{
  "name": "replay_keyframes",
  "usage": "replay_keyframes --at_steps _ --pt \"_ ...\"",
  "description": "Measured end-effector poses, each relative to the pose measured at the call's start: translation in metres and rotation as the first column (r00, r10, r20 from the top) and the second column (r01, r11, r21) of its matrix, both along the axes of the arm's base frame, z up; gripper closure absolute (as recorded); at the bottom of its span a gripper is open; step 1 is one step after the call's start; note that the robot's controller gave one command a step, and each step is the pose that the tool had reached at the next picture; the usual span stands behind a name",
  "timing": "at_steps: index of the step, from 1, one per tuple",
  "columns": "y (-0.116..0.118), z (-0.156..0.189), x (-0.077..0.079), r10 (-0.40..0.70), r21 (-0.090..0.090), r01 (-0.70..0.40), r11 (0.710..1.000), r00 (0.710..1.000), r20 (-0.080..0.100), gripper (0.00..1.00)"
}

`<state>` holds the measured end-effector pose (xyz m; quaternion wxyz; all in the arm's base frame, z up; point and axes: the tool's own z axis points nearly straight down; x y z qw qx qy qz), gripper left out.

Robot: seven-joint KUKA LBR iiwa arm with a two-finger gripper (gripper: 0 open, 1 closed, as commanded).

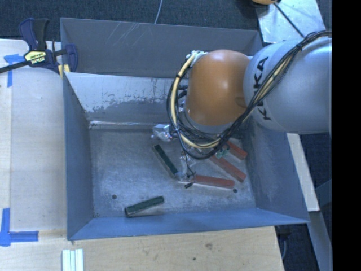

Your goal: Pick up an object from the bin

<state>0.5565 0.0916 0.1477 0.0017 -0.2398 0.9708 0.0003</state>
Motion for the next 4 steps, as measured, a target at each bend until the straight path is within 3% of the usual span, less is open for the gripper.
replay_keyframes --at_steps 1,2,3,4 --pt "-0.026 -0.077 0.069 0.105 0.000 -0.105 0.994 0.994 0.002 1.00" --pt "-0.026 -0.077 0.069 0.104 0.000 -0.104 0.995 0.995 0.002 0.00" --pt "-0.026 -0.077 0.068 0.103 0.000 -0.103 0.995 0.995 0.002 0.00" --pt "0.024 -0.077 0.043 0.566 -0.001 -0.566 0.824 0.824 0.001 1.00"
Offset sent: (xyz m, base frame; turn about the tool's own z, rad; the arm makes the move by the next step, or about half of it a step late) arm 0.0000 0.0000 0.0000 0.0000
